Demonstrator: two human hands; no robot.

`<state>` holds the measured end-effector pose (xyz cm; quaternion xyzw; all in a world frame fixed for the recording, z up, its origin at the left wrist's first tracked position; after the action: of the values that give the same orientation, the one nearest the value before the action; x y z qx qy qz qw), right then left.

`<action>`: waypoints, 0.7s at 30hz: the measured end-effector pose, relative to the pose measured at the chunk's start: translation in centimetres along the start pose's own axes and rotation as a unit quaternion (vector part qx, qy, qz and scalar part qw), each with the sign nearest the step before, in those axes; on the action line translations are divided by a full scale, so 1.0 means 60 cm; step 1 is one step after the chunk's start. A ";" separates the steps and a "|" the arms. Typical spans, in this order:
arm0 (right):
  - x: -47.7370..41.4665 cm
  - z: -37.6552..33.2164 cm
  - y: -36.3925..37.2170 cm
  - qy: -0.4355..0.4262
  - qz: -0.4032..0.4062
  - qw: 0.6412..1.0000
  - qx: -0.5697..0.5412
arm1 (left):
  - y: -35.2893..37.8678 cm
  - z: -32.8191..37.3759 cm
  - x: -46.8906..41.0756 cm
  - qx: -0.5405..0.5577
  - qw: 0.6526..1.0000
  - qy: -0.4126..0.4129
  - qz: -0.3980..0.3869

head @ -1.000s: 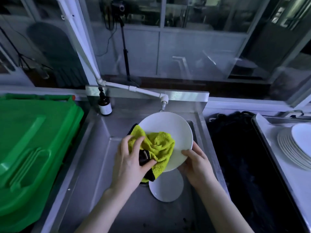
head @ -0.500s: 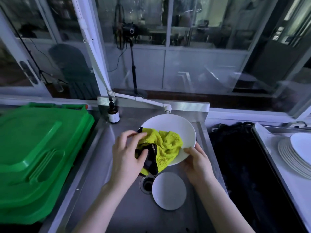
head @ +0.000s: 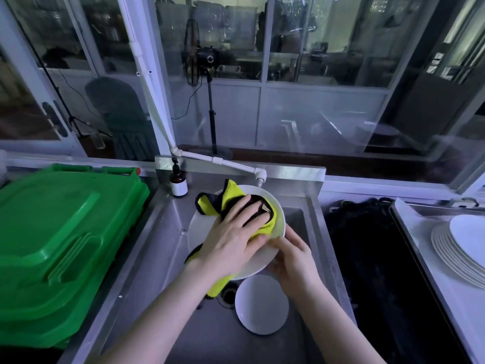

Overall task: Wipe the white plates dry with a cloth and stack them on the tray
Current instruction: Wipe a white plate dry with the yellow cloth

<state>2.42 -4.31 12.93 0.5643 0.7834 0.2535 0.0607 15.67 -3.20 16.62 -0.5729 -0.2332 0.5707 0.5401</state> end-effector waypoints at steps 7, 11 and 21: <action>-0.018 -0.078 -0.035 -0.064 0.039 0.997 -0.018 | -0.010 -0.021 0.040 0.021 0.996 -0.005 0.082; -0.018 -0.070 -0.032 -0.045 -0.007 0.999 0.012 | 0.013 0.034 0.029 0.055 0.996 0.048 0.053; 0.000 -0.079 -0.028 -0.039 -0.045 0.998 0.028 | -0.027 -0.051 -0.039 0.020 0.992 -0.082 0.098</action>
<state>-0.84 -6.24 16.24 0.5395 0.8118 0.2060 0.0864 18.44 -5.83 18.29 -0.5335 -0.2074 0.6706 0.4719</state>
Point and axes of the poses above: each hand's wrist, its own x-axis away from the middle knuckle, its own y-axis out of the palm, z = x × y, the point moved 4 cm from there along -x, towards the middle knuckle, and after that the axes turned 2 degrees about -x, right-handed, at the moved point
